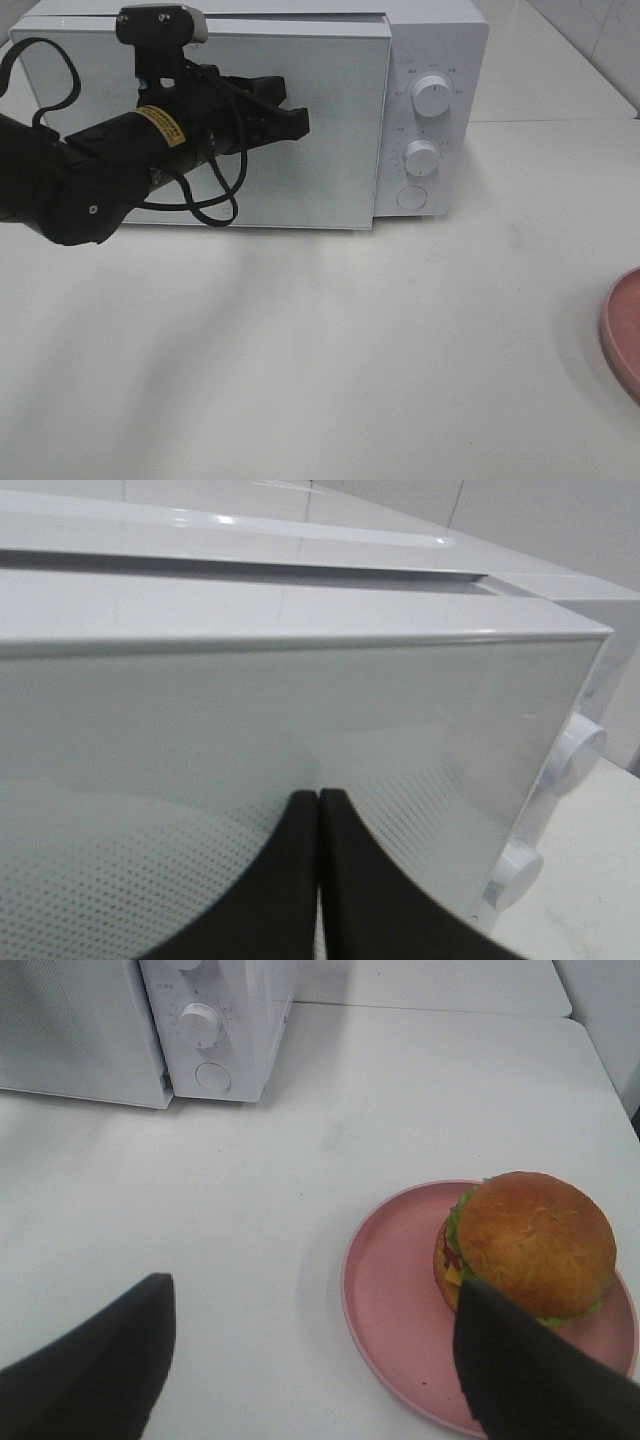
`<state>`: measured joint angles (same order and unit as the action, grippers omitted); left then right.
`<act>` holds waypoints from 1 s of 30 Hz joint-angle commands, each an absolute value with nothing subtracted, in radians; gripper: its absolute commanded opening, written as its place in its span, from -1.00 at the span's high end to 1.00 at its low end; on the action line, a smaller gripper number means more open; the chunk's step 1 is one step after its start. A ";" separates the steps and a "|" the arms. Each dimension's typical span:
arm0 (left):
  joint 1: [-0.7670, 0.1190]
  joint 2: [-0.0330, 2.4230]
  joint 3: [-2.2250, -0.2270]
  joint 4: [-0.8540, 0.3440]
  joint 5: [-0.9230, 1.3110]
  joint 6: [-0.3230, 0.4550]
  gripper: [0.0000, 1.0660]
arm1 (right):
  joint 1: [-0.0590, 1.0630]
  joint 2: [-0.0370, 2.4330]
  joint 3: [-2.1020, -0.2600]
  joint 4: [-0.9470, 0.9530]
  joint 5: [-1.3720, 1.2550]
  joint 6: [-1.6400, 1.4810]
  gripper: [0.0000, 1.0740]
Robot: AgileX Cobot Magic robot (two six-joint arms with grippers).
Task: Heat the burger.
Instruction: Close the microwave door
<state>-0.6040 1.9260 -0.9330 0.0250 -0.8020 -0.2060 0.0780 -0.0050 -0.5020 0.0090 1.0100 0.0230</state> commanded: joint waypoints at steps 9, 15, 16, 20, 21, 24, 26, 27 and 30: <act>-0.610 2.032 -1.120 -0.018 -0.744 -0.205 1.00 | 0.071 -0.031 -0.499 0.013 0.994 0.009 -0.42; -0.601 2.080 -1.193 -0.064 -0.704 -0.177 1.00 | 0.071 -0.031 -0.499 0.013 0.994 0.009 -0.42; -0.601 2.080 -1.193 -0.064 -0.704 -0.177 1.00 | 0.071 -0.031 -0.499 0.013 0.994 0.009 -0.42; -0.601 2.079 -1.205 -0.078 -0.694 -0.153 1.00 | 0.071 -0.031 -0.499 0.013 0.994 0.009 -0.42; -0.601 2.079 -1.205 -0.078 -0.694 -0.153 1.00 | 0.071 -0.031 -0.499 0.013 0.994 0.009 -0.42; -0.619 2.063 -1.204 -0.032 -0.650 -0.154 1.00 | 0.071 -0.031 -0.499 0.013 0.994 0.009 -0.42; -0.645 2.031 -1.203 -0.024 -0.567 -0.154 1.00 | 0.071 -0.031 -0.499 0.013 0.994 0.009 -0.42; -0.645 2.031 -1.203 -0.024 -0.567 -0.154 1.00 | 0.071 -0.031 -0.499 0.013 0.994 0.009 -0.42; -0.674 1.987 -1.203 -0.024 -0.417 -0.154 1.00 | 0.071 -0.031 -0.499 0.013 0.994 0.009 -0.42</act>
